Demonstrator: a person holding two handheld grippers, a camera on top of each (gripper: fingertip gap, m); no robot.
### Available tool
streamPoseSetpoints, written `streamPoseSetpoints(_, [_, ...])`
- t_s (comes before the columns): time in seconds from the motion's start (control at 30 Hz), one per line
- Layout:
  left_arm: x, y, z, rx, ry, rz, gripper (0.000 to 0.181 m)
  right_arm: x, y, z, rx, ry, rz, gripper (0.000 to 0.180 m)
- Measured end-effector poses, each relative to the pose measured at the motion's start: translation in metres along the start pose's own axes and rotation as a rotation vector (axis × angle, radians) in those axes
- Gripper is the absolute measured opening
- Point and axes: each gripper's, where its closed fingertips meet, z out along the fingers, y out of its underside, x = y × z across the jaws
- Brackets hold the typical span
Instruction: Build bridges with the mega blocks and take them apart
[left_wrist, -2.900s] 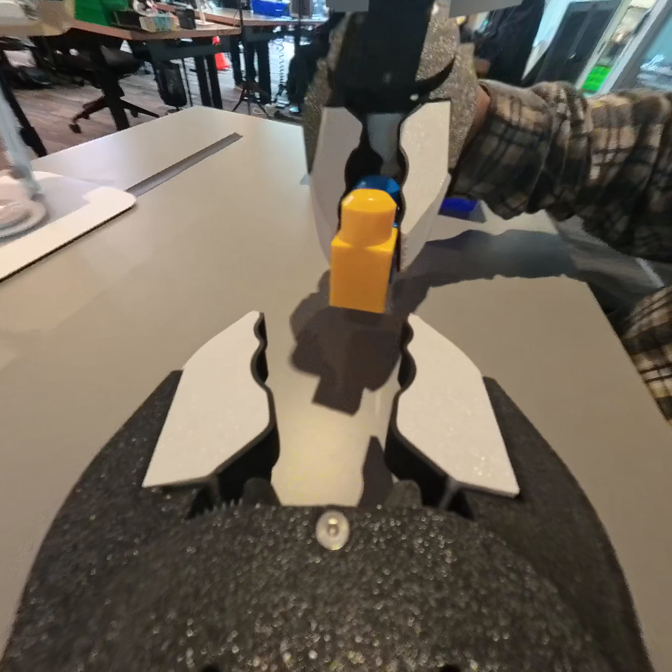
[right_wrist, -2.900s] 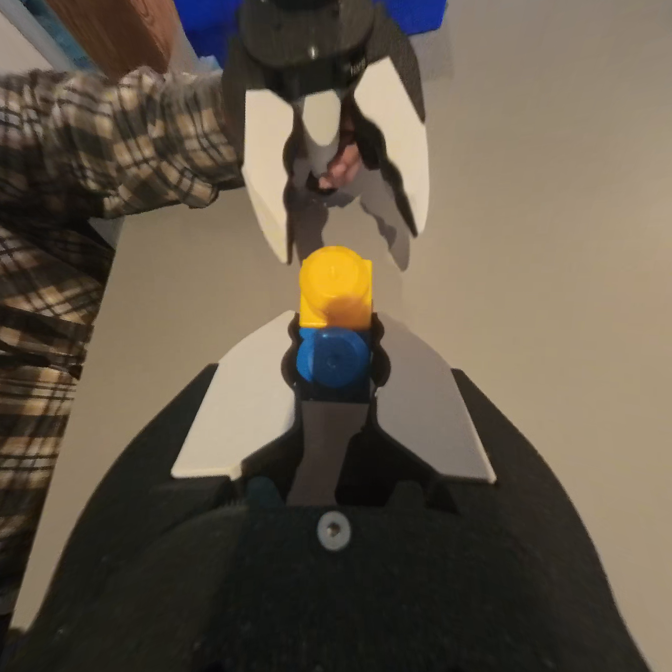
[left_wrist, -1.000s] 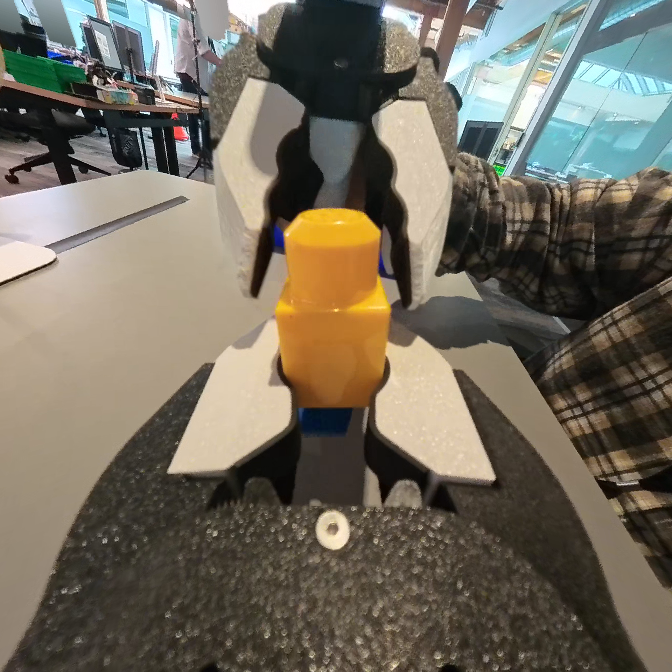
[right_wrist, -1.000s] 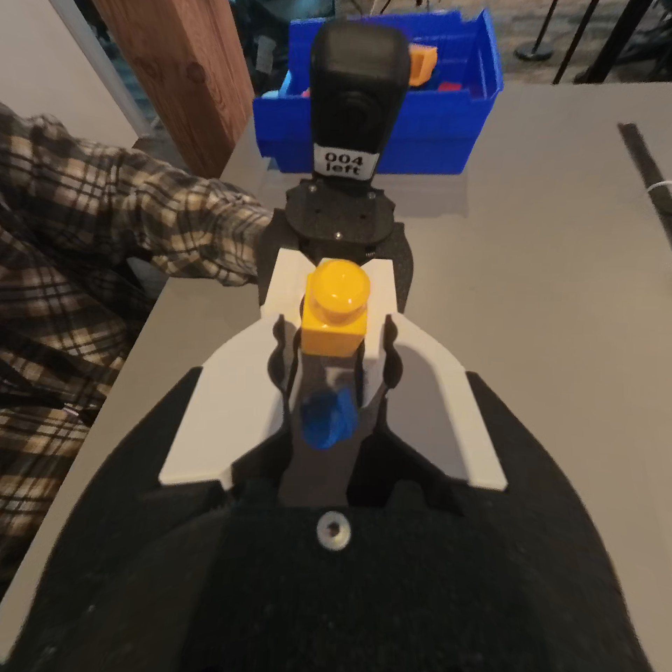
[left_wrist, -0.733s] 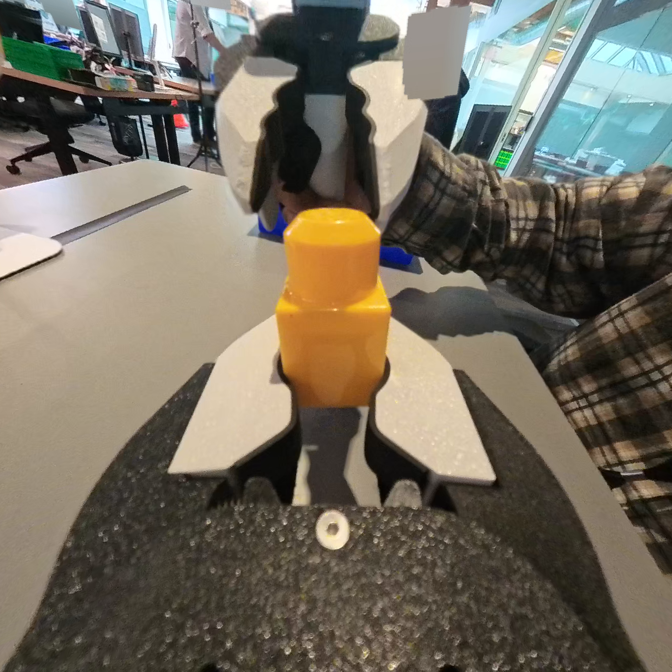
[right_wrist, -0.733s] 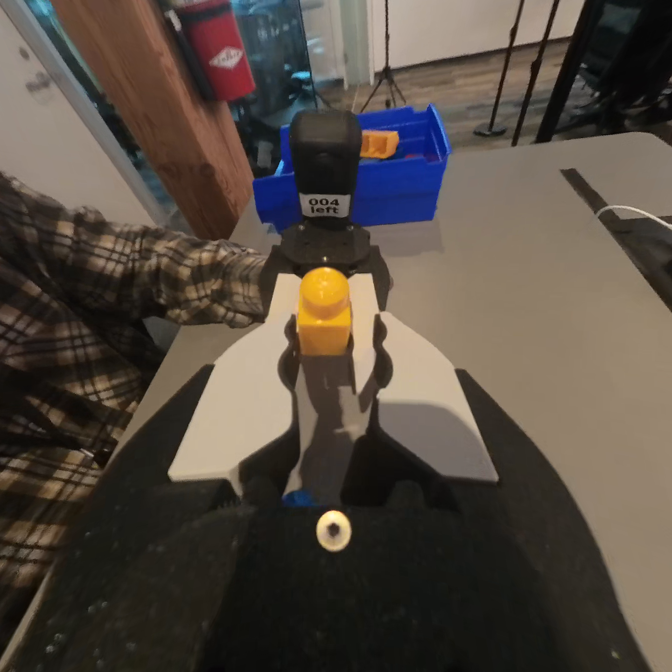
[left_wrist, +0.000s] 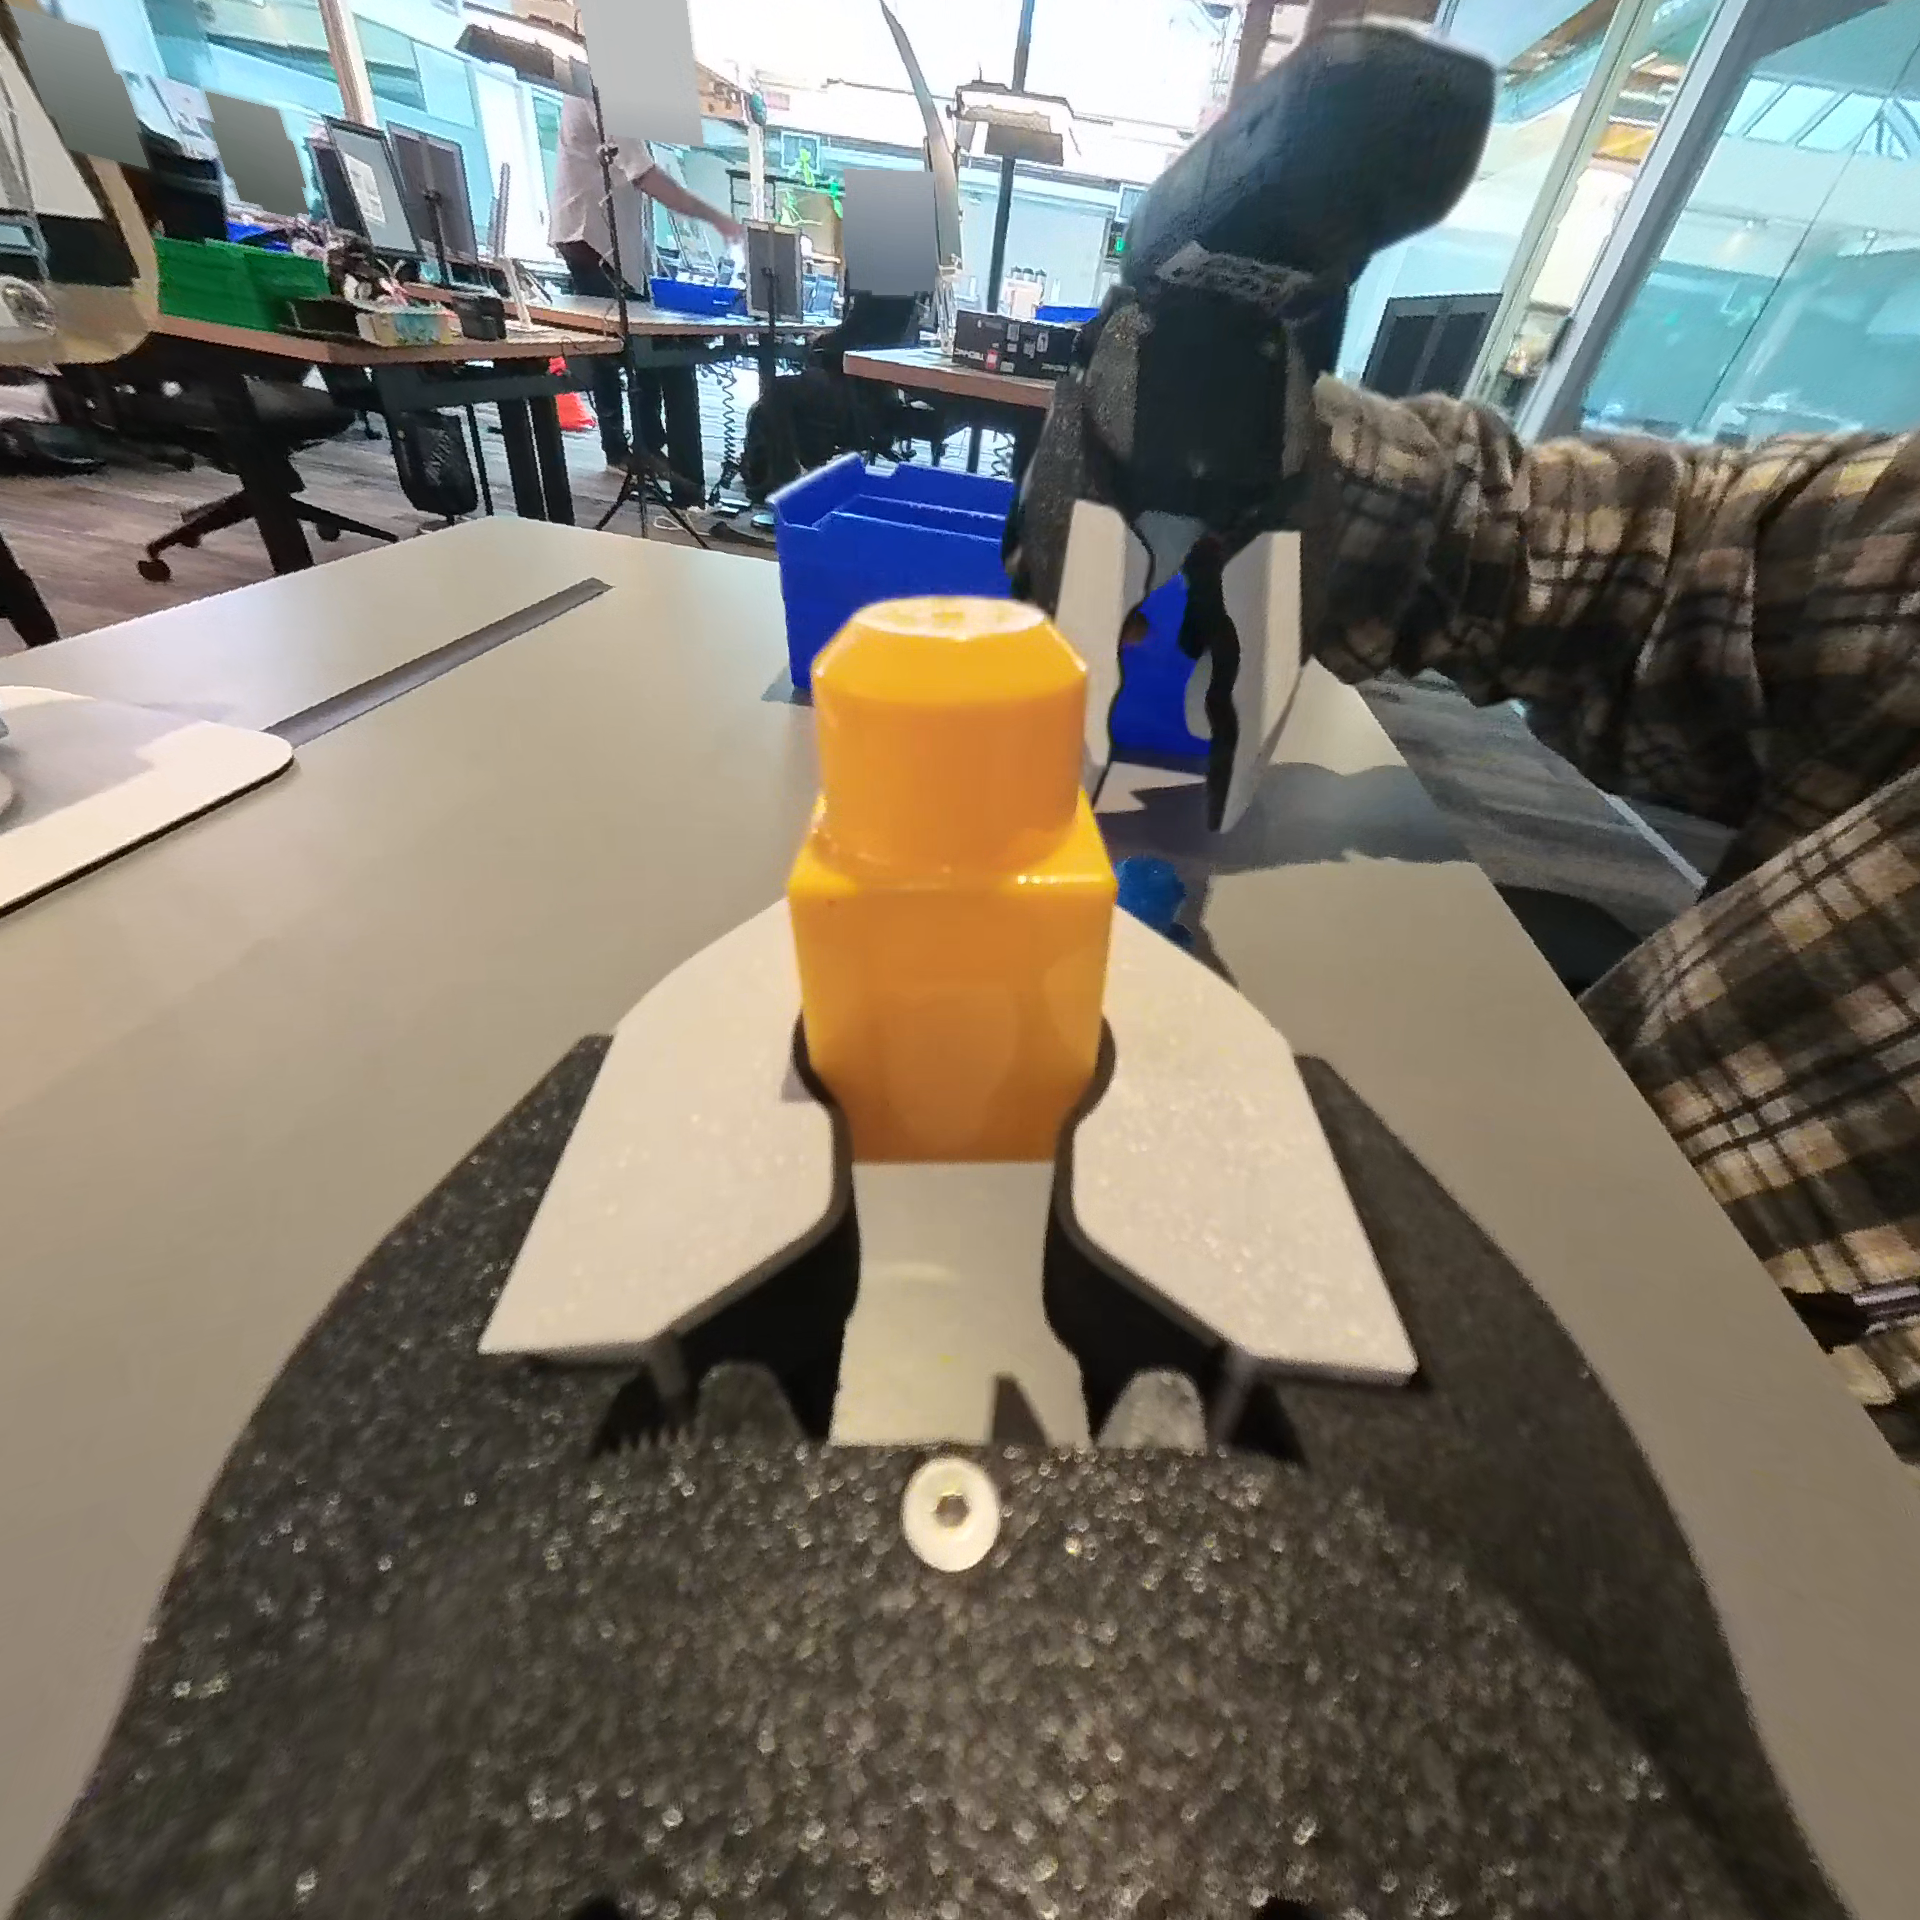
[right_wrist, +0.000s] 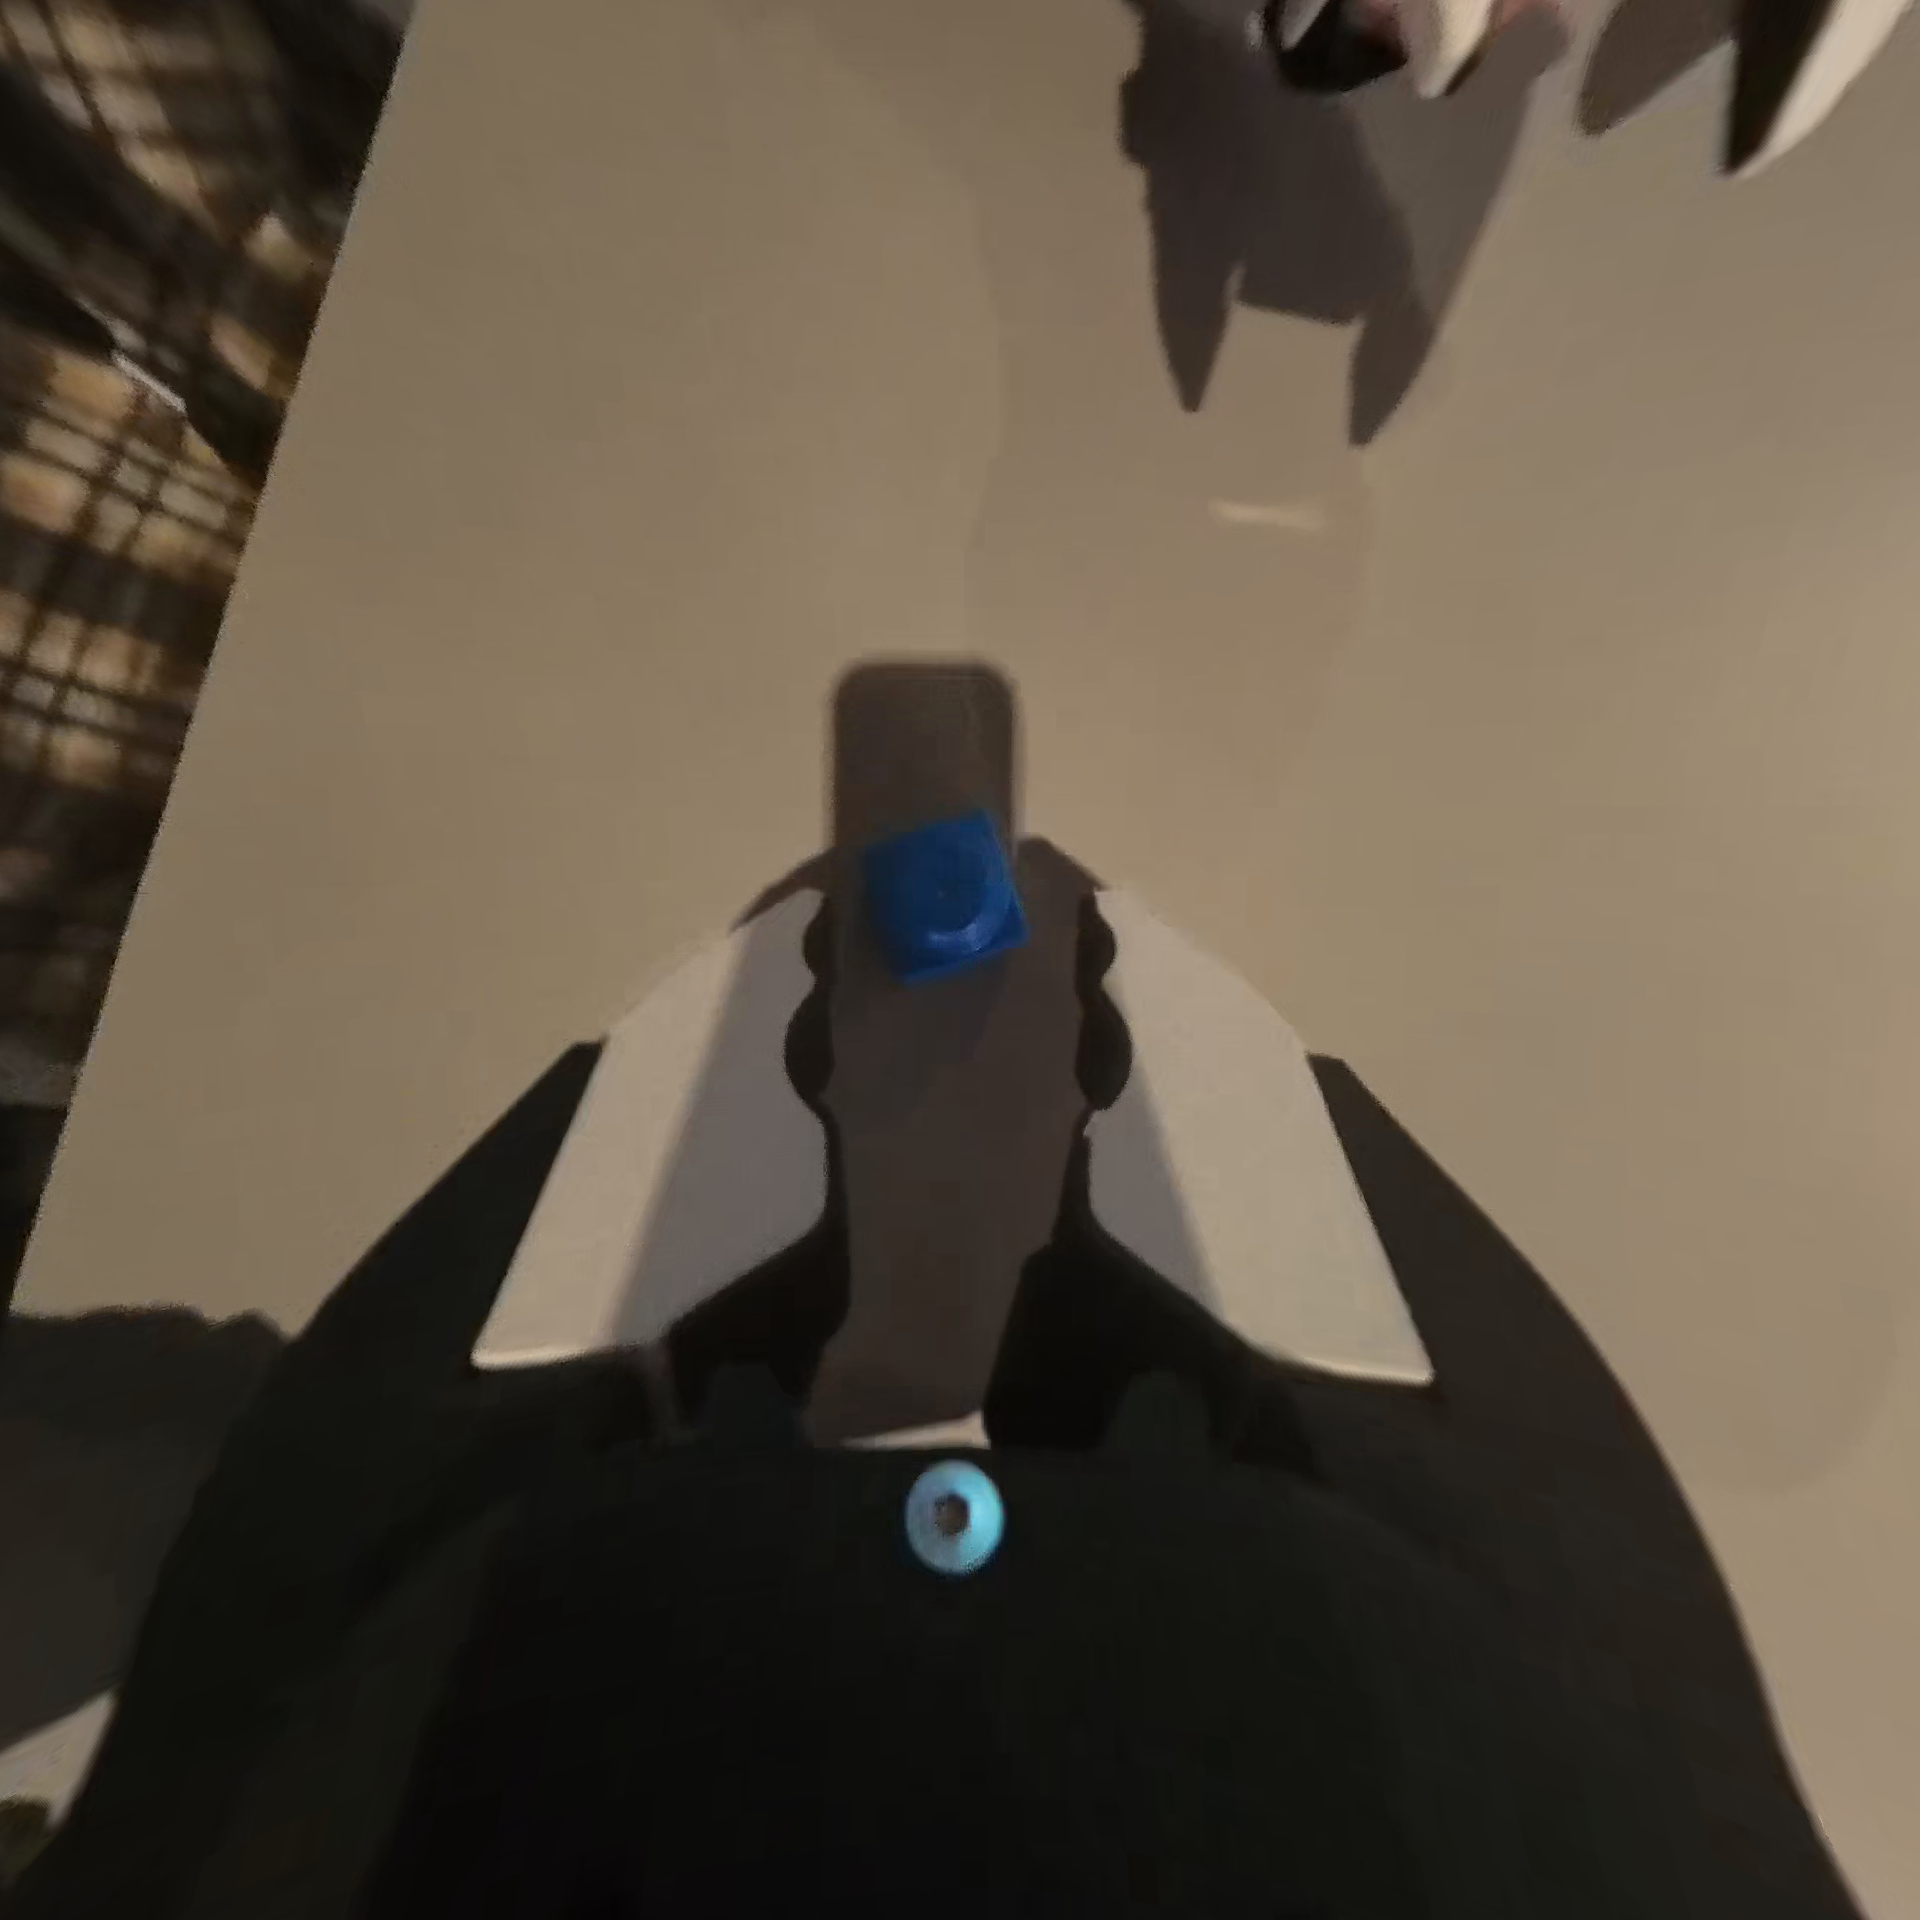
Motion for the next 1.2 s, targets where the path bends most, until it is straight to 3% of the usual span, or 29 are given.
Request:
streamPoseSetpoints(0.23, [0.003,0.000,0.001,0.018,0.014,0.031,0.039,-0.006,0.006,0.025,-0.072,-0.095,-0.020,0.028])
streamPoseSetpoints(0.43, [0.007,0.000,0.006,0.024,0.031,0.041,0.039,0.006,0.004,0.019,-0.038,-0.050,0.228,0.028])
streamPoseSetpoints(0.73, [0.015,0.005,0.018,0.005,0.049,0.034,0.039,0.048,-0.070,-0.031,0.083,0.064,0.278,0.027])
streamPoseSetpoints(0.93, [0.018,0.005,0.022,0.003,0.060,0.028,0.039,0.066,-0.104,-0.025,0.086,0.042,0.278,0.028])
streamPoseSetpoints(1.2, [0.015,0.004,0.022,0.008,0.042,0.014,0.040,0.072,-0.113,-0.017,0.121,0.035,0.343,0.028])
